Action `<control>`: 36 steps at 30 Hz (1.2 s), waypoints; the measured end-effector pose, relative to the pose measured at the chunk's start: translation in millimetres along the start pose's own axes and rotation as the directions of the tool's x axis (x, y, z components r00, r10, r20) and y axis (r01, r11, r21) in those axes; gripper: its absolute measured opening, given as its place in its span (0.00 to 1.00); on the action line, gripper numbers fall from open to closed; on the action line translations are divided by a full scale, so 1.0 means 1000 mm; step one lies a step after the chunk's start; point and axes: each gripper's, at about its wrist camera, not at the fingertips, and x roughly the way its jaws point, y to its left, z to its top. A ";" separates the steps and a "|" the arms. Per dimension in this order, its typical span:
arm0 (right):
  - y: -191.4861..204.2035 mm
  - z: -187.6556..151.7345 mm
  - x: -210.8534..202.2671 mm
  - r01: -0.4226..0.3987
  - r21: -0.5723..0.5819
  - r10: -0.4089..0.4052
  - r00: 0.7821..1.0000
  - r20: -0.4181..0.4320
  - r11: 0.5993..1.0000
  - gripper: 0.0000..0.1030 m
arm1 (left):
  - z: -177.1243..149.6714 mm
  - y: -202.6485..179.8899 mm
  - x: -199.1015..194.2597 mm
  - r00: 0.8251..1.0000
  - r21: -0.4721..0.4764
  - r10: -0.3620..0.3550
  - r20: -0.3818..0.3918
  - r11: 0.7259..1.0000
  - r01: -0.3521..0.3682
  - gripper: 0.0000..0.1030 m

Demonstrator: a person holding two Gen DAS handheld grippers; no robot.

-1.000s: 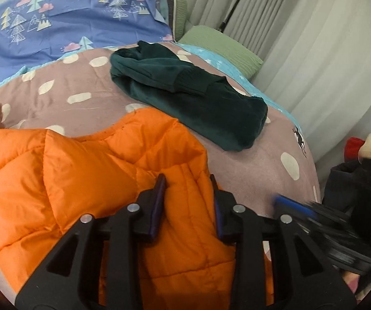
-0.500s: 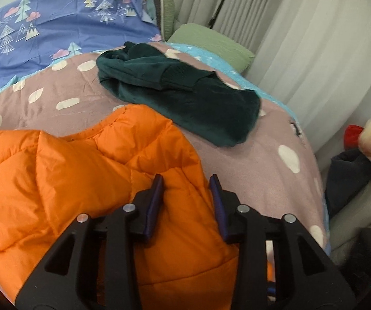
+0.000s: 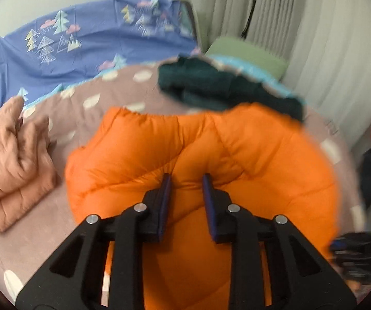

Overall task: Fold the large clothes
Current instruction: 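Lift the orange jacket with both grippers and fold it over itself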

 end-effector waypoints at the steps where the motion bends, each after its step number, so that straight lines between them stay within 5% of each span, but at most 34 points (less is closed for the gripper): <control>1: 0.002 0.000 -0.001 0.015 -0.007 -0.015 1.000 -0.001 1.000 0.12 | -0.004 -0.006 0.007 1.000 0.033 0.024 -0.001 0.999 -0.024 0.25; 7: 0.022 0.015 -0.041 0.049 -0.075 -0.042 0.996 0.084 0.996 0.15 | -0.007 -0.028 0.029 0.991 0.166 0.116 -0.064 0.981 -0.104 0.24; 13: 0.062 0.045 -0.056 0.056 -0.245 -0.001 0.975 0.222 0.968 0.23 | -0.012 -0.021 0.029 0.995 0.116 0.091 -0.047 0.990 -0.085 0.24; 15: 0.057 0.049 -0.030 0.118 -0.239 -0.077 0.982 0.172 0.964 0.26 | -0.013 -0.020 0.029 0.996 0.099 0.086 -0.037 0.992 -0.082 0.24; 16: 0.045 0.047 -0.003 0.149 -0.211 -0.129 0.986 0.105 0.966 0.36 | -0.013 -0.019 0.028 0.996 0.090 0.085 -0.032 0.993 -0.082 0.24; 18: 0.012 0.038 0.029 0.084 -0.102 -0.082 0.996 0.022 0.991 0.40 | -0.015 -0.016 0.027 0.997 0.057 0.082 -0.018 0.995 -0.081 0.24; 29: 0.014 0.031 0.028 0.085 -0.100 -0.084 0.996 0.018 0.991 0.40 | -0.016 -0.018 0.007 0.993 0.046 0.110 0.035 0.993 -0.112 0.28; 34: 0.013 0.035 0.027 0.062 -0.101 -0.063 0.998 -0.010 0.993 0.41 | 0.011 -0.036 -0.018 0.997 0.068 -0.049 0.051 0.997 0.046 0.31; 36: 0.011 0.037 0.027 0.051 -0.092 -0.053 0.998 -0.018 0.994 0.41 | 0.024 -0.050 -0.020 0.996 0.121 -0.065 0.056 0.991 0.058 0.35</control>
